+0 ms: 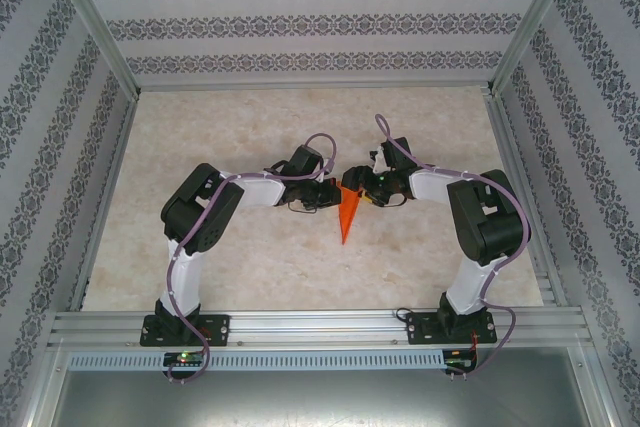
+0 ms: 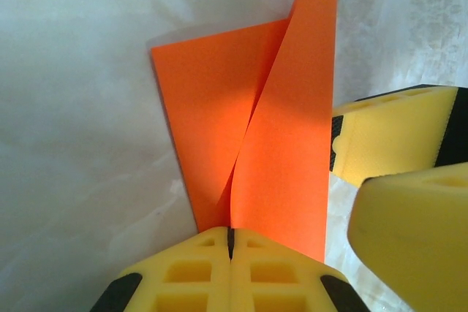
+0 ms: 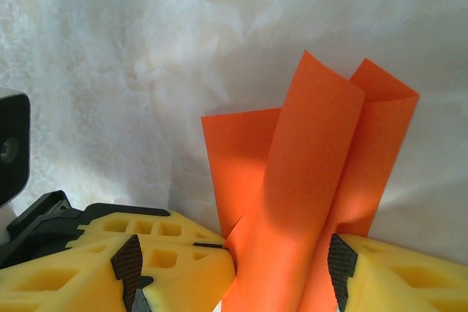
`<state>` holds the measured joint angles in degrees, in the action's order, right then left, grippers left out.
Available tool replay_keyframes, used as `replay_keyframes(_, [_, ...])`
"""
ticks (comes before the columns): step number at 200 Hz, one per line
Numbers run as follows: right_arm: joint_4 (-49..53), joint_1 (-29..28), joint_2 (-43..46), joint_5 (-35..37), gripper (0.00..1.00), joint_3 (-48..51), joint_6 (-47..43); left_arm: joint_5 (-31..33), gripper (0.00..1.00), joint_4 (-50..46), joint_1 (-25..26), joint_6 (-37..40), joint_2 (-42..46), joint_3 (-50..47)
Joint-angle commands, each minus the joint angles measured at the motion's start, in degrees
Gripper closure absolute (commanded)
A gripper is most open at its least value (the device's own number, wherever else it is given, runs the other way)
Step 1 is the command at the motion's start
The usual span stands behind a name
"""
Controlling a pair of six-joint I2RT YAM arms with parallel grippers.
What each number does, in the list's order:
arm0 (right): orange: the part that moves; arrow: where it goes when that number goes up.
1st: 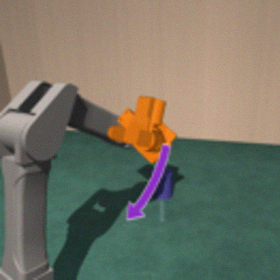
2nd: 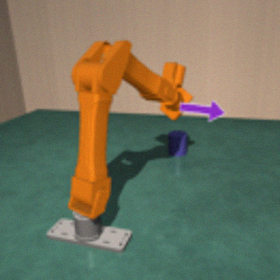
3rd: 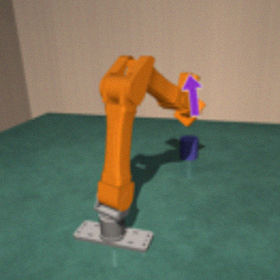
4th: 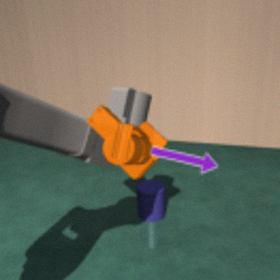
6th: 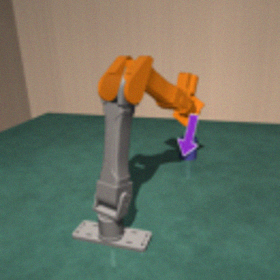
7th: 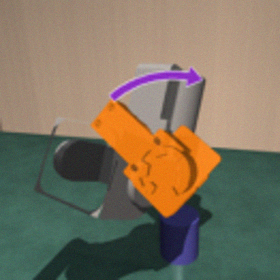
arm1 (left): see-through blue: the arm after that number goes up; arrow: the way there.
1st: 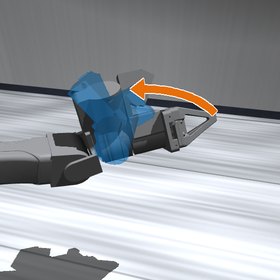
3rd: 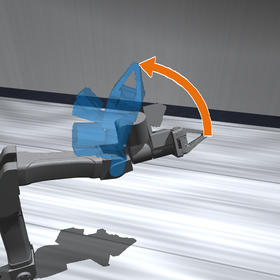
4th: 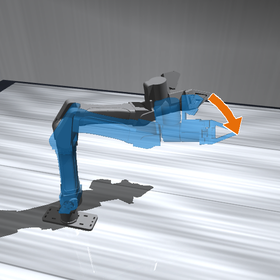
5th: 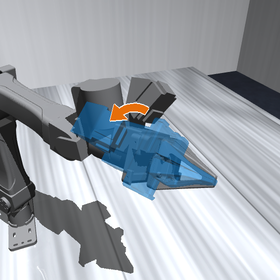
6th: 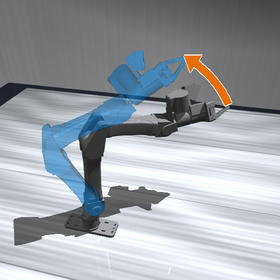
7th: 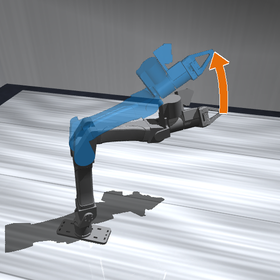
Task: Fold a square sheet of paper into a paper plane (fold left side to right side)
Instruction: Fold the wing for the fifth time at the center of the table.
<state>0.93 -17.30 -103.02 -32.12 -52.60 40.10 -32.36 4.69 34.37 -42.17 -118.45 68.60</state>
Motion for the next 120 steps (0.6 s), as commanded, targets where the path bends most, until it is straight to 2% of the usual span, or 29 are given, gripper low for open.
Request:
replay_keyframes(1, [1.02, -0.34, 0.96, 0.92, 0.3, -0.25, -0.99, 0.78, 1.0, -1.61, -0.71, 1.64, -1.08, 0.29])
replay_keyframes(62, [3.72, 2.22, 10.52, 2.18, 0.32, 1.48, -2.17, 0.62, 1.0, -1.57, -0.71, 1.64, -1.34, 0.24])
replay_keyframes(77, [4.99, 2.17, 11.35, 2.68, 0.43, 2.3, -2.83, 0.58, 1.0, -1.63, -0.71, 1.74, -1.25, 0.32])
replay_keyframes(105, [3.58, 1.47, 9.53, 1.39, 0.73, 3.35, -1.4, 0.71, 1.0, -1.98, -0.71, 1.84, -1.18, 0.58])
replay_keyframes(120, [2.69, 0.71, 7.6, 1.25, 0.84, 2.65, -0.58, 0.7, 1.0, -2.05, -0.71, 1.95, -1.25, 0.74])
